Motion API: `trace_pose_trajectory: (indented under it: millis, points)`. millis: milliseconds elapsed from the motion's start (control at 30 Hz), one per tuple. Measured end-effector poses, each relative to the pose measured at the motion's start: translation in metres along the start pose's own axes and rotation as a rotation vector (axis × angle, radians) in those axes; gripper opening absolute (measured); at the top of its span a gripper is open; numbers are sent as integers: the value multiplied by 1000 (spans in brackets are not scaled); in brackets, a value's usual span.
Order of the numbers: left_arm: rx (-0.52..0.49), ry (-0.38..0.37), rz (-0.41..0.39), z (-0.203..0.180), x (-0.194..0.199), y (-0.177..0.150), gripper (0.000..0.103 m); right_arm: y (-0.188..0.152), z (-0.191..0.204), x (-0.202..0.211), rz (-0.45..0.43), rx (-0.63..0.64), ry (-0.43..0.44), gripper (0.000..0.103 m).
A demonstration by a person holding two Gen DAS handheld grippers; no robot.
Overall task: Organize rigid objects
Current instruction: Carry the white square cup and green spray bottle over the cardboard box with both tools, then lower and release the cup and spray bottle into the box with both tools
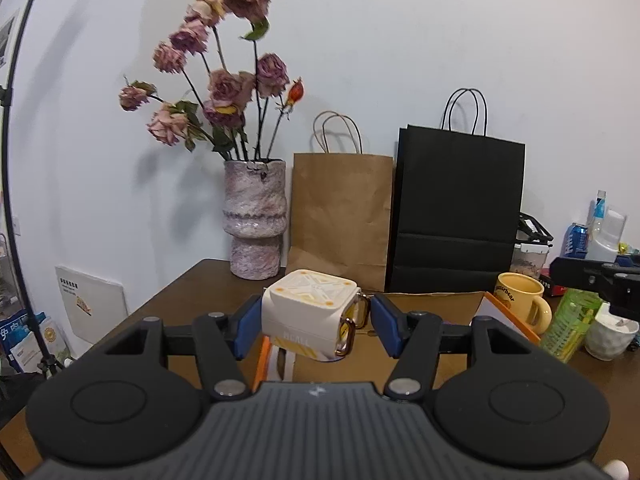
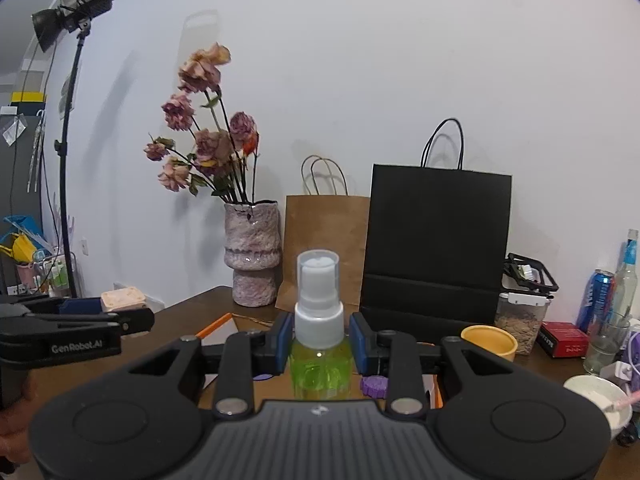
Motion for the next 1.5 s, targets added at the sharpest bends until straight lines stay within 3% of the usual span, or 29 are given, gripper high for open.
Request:
trace_pose_trajectory:
  millis: [433,867,1167,1500]
  points:
    - [-5,1,71,-11,-84,13,60,5,-30,-81,67,-42,14,30]
    - [1,5,204,-8,-134,-3,60,-13,-56,-127,217,-94,18,30]
    - [-30,-4,338,-5,-147,-12,60,-14,-70,-151,436,-100,84,30]
    - [-61,-10,492,-3,-161,-15,60,-21,-73,-173,656,-59,96,30]
Point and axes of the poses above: each gripper's, at about its wrist camera, not at the fingertips, and x roughly against the way its jaws point, z to its left, y to its top, the point moved 4 cm from there along -x, roughly the way its jaws point, and after that the axes turned 2 degrees about x, right-handed, at the moved point
